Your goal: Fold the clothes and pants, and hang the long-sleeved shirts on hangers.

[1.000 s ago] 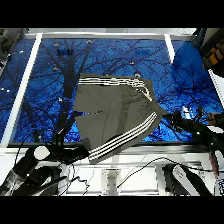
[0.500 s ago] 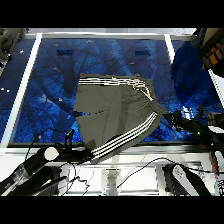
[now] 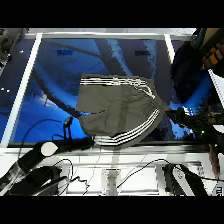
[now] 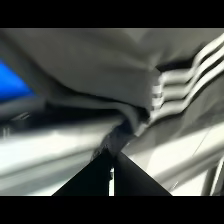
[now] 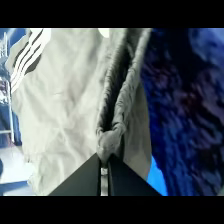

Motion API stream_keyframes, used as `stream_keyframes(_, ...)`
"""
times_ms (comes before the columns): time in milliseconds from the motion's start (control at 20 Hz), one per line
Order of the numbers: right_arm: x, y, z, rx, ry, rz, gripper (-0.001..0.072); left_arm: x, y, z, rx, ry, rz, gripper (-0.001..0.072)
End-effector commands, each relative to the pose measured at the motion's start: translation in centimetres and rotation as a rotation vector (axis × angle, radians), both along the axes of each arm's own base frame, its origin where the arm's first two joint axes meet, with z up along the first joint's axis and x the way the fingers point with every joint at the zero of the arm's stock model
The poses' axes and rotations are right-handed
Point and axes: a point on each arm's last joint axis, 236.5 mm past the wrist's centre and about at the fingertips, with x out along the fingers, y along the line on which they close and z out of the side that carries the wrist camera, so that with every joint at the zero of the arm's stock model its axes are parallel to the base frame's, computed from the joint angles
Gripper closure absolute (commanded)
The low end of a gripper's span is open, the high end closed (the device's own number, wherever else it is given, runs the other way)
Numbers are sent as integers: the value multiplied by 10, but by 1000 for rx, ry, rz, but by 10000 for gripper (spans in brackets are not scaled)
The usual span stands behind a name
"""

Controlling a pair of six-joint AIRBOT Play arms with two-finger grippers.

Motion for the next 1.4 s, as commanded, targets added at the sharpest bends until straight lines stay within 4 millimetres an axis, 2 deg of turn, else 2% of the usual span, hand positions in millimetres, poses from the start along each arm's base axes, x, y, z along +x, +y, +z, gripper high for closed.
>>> stream_keyframes(0, 1, 5, 39, -63, -88, 79, 693, 55, 30, 60, 78, -224, 34, 697)
stream_keyframes(100, 5, 15, 84, -136, -200, 134, 694, 85, 67, 110, 164, -379, 90, 698)
stream_keyframes(200, 8, 30, 139, -238, -340, 181, 694, 111, 102, 175, 193, -554, 210, 697)
stream_keyframes(300, 6, 44, 200, -339, -476, 194, 694, 122, 128, 238, 188, -706, 318, 697)
stream_keyframes(400, -6, 56, 259, -461, -615, 211, 694, 121, 145, 293, 223, -865, 358, 698)
stream_keyframes(500, -25, 66, 313, -571, -742, 228, 694, 115, 154, 334, 287, -988, 345, 698)
stream_keyframes(600, -45, 75, 364, -611, -856, 214, 694, 108, 159, 371, 333, -1094, 336, 698)
stream_keyframes(700, -66, 83, 409, -631, -948, 190, 694, 97, 161, 409, 333, -1185, 345, 698)
stream_keyframes(800, -84, 89, 441, -636, -1014, 169, 693, 82, 163, 446, 326, -1270, 359, 698)
stream_keyframes(950, -102, 96, 461, -592, -1034, 153, 693, 59, 166, 483, 325, -1368, 375, 698)
stream_keyframes(1000, -102, 96, 463, -575, -1031, 145, 693, 54, 167, 492, 325, -1399, 385, 698)
stream_keyframes(1100, -93, 93, 459, -517, -988, 133, 693, 58, 168, 501, 314, -1430, 405, 698)
stream_keyframes(1150, -83, 90, 454, -499, -961, 132, 693, 66, 168, 499, 317, -1423, 407, 698)
stream_keyframes(1250, -48, 79, 437, -468, -884, 141, 693, 105, 165, 478, 337, -1348, 387, 698)
stream_keyframes(1350, 0, 65, 405, -422, -763, 162, 693, 166, 153, 429, 341, -1190, 338, 698)
